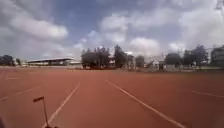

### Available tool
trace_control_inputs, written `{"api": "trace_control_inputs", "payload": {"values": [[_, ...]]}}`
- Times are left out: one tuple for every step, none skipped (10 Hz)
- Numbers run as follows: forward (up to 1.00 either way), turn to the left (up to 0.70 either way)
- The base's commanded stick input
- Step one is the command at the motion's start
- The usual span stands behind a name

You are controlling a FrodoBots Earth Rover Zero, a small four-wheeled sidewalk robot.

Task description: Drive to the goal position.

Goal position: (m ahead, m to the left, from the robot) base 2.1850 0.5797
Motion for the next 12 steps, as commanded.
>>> {"api": "trace_control_inputs", "payload": {"values": [[0.7, 0.0], [0.7, 0.0], [0.7, 0.0], [0.7, 0.0], [0.7, 0.0], [0.7, 0.0], [0.7, 0.0], [0.7, 0.0], [0.7, 0.0], [0.7, 0.0], [0.7, 0.0], [0.7, 0.0]]}}
